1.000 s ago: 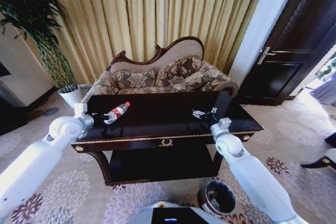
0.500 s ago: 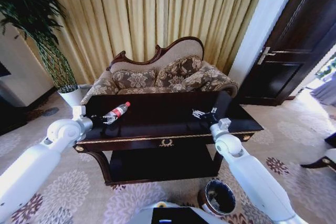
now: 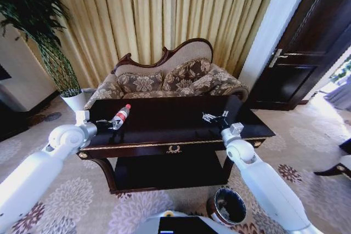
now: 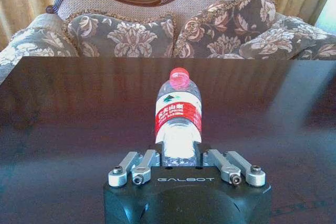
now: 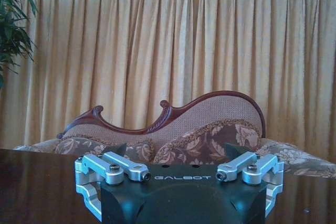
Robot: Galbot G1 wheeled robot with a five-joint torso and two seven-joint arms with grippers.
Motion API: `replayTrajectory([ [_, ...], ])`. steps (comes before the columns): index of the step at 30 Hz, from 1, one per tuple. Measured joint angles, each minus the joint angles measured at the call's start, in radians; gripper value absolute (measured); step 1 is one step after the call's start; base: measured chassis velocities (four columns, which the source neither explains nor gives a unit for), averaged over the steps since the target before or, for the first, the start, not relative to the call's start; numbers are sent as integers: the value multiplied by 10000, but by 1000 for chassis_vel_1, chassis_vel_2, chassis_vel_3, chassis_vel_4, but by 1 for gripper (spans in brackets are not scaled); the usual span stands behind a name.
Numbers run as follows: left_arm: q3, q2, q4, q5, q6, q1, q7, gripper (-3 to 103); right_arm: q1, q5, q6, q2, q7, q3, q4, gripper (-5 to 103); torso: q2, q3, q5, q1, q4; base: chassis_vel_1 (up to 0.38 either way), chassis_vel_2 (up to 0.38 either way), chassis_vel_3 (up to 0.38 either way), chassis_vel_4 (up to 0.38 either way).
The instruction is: Move to the front of the table and place the trash on the table into the trash bin.
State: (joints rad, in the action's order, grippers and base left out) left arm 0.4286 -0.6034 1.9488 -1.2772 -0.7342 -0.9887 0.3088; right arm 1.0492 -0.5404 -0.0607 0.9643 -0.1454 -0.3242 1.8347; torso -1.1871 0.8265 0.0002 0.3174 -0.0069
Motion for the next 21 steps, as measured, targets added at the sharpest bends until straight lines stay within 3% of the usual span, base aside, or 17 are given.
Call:
replayTrajectory([
  [2,50,-27,17,136,-3,-46,-247,29,6,-4,3,9,-33,-2,29,100,0,0,0,0,0,0,0,0,0],
  [3,133,-29,29,514,184,-165,-1058,26,22,-73,1,5,-47,-3,104,100,0,0,0,1,0,0,0,0,0],
  [4,133,-29,29,514,184,-165,-1058,26,22,-73,1,5,-47,-3,104,100,0,0,0,1,0,0,0,0,0],
  [6,166,143,29,1902,1158,-445,-2697,26,105,-407,-259,-169,-45,92,443,100,0,0,-1,1,1,0,0,0,0],
  [7,166,143,29,1902,1158,-445,-2697,26,105,-407,-259,-169,-45,92,443,100,0,0,-1,1,1,0,0,0,0],
  [9,110,278,59,2767,1951,-522,-3565,26,299,-739,-667,-525,54,290,902,100,0,0,-1,0,2,0,0,0,0],
  [11,92,298,71,2974,2186,-527,-3750,26,337,-862,-758,-612,58,349,1016,100,0,0,-2,0,-1,0,0,0,0],
  [13,9,418,27,4161,3488,-564,-4655,26,377,-1879,-1161,-905,-98,645,1515,100,1,0,1,0,-2,0,0,0,0],
  [14,9,418,27,4161,3488,-564,-4655,26,377,-1879,-1161,-905,-98,645,1515,100,1,0,1,0,-2,0,0,0,0],
  [16,-23,479,61,4792,4358,-668,-4960,26,291,-3497,-1695,-1112,-463,881,2067,100,0,0,1,1,-1,0,0,0,0],
  [17,-23,479,61,4792,4358,-668,-4960,26,291,-3497,-1695,-1112,-463,881,2067,100,0,0,1,1,-1,0,0,0,0],
  [19,-19,503,232,5166,4963,-855,-4950,26,93,-5050,-2126,-1241,-976,1071,2506,100,0,0,-2,1,1,0,0,0,0],
  [21,-2,510,316,5343,5133,-960,-4937,26,-5,-5596,-2252,-1257,-1184,1124,2624,100,0,0,-1,1,1,0,0,0,0],
])
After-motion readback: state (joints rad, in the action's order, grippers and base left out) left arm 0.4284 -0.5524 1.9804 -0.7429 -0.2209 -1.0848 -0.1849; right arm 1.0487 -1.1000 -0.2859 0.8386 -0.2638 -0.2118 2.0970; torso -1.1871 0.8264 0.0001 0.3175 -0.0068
